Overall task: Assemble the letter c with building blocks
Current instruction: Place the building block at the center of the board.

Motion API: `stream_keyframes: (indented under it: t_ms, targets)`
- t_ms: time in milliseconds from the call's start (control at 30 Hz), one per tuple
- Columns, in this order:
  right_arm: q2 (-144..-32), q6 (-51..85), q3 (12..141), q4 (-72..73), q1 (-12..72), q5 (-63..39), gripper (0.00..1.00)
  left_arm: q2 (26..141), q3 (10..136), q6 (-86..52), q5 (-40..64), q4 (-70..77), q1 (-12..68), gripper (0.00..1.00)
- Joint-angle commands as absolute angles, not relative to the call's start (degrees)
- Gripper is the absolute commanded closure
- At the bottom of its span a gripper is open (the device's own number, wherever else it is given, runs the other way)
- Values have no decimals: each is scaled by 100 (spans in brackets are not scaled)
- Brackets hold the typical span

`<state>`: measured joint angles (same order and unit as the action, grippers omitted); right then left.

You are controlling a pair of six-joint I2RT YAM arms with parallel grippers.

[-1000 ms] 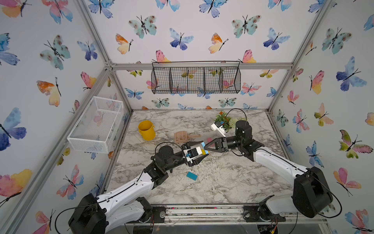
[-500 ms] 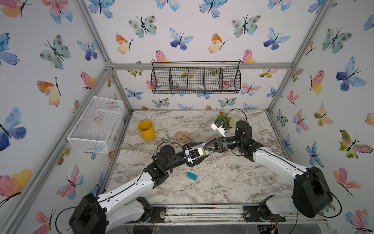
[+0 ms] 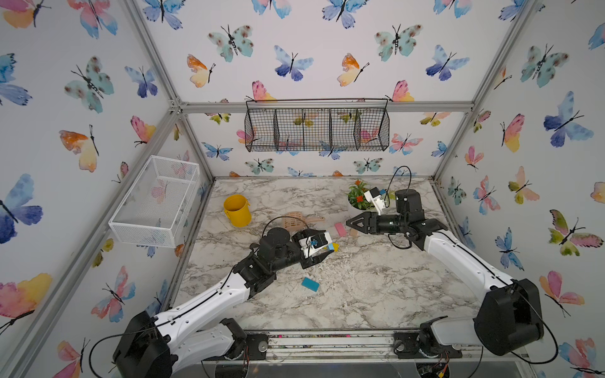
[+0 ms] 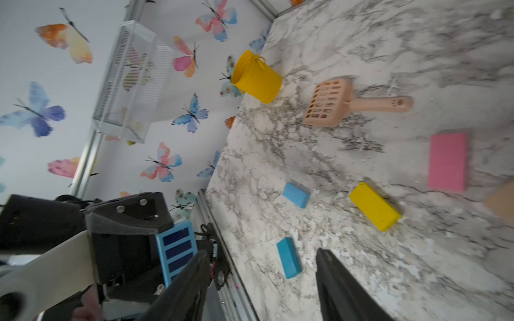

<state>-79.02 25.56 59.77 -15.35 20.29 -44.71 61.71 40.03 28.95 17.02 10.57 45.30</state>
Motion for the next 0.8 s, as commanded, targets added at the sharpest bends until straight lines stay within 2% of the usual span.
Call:
stream_keyframes:
  t_ms: [0, 400, 600, 767]
  targets:
    - [-7963, 1820, 5960, -2715, 2065, -3131, 35, 6301, 4167, 3106, 1746, 326, 4586, 46]
    - [-8007, 1862, 5710, -2656, 2065, -3015, 35, 7934, 5584, 4099, 1308, -1810, 4740, 47]
    - [-8085, 1903, 5574, -2550, 2064, -3017, 35, 8749, 5973, 4068, 1275, -1937, 4805, 48]
    - [-8155, 1899, 5548, -2513, 2063, -3024, 35, 9539, 6363, 4130, 670, -2262, 4973, 49]
